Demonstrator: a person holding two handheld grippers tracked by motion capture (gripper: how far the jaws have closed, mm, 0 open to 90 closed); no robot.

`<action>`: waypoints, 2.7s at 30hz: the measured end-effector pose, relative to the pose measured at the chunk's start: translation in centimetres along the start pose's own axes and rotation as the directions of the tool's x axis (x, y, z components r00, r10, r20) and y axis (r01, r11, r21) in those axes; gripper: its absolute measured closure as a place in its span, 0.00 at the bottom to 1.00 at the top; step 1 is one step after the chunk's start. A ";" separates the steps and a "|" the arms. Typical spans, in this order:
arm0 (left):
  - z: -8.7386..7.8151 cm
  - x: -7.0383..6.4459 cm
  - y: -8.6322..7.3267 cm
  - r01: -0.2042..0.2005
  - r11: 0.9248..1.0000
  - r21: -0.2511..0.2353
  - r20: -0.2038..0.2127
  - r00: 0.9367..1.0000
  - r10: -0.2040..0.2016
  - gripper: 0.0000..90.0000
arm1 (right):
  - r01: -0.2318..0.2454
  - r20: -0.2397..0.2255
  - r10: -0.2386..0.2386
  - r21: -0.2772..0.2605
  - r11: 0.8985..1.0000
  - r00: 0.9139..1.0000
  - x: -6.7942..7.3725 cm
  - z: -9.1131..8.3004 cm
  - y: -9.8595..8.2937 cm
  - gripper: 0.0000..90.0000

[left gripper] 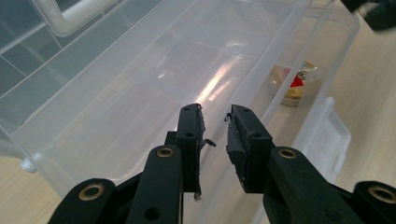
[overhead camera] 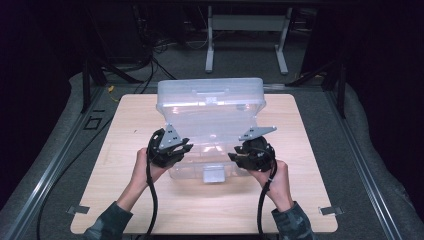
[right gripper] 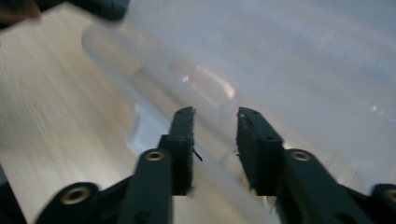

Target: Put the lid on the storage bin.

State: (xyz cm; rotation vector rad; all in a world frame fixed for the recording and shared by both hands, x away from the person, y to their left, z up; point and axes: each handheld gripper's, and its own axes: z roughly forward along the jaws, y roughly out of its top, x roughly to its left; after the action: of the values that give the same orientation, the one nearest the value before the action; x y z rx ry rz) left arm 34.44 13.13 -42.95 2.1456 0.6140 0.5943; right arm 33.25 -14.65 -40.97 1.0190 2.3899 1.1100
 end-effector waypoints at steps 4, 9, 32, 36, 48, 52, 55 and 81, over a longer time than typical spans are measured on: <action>0.2 -0.4 -0.5 0.013 1.000 0.023 0.029 1.000 -0.013 0.82 | -0.025 0.039 0.027 -0.058 0.998 0.999 -1.0 0.4 2.6 0.93; 0.4 -1.6 -1.8 0.044 0.999 0.013 0.012 0.999 -0.045 0.82 | -0.082 0.024 0.084 -0.066 0.994 0.996 -1.6 2.0 3.4 1.00; -6.1 -0.4 -4.6 0.158 0.987 0.023 0.060 0.986 -0.159 0.32 | -0.057 0.048 0.058 -0.020 0.998 0.997 -0.7 2.0 2.4 0.96; -6.8 0.4 -6.5 0.194 0.980 0.044 0.029 0.980 -0.195 0.27 | -0.059 0.050 0.060 -0.014 0.998 0.997 -0.6 1.8 2.0 0.95; -7.0 2.1 -10.3 0.273 0.956 0.109 -0.010 0.962 -0.274 0.22 | -0.055 0.065 0.054 0.002 0.999 0.996 -0.6 0.7 1.0 0.92; -6.5 2.2 -11.1 0.285 0.949 0.136 -0.017 0.958 -0.285 0.19 | -0.063 0.065 0.063 0.000 0.998 0.996 -0.7 0.3 0.6 0.91; -6.2 2.3 -11.5 0.291 0.945 0.147 -0.020 0.956 -0.291 0.18 | -0.061 0.077 0.060 0.013 0.998 0.995 -0.6 0.2 0.3 0.92; -7.8 2.6 -14.6 0.350 0.919 0.182 -0.107 0.936 -0.335 0.14 | -0.108 0.168 0.086 0.131 0.986 0.982 -0.9 -1.1 -8.3 0.68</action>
State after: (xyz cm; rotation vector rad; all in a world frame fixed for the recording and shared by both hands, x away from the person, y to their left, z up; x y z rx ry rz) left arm 28.56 27.26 -49.74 2.1331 1.1047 0.4337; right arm 29.34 -19.56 -46.60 1.2343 2.3350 0.8643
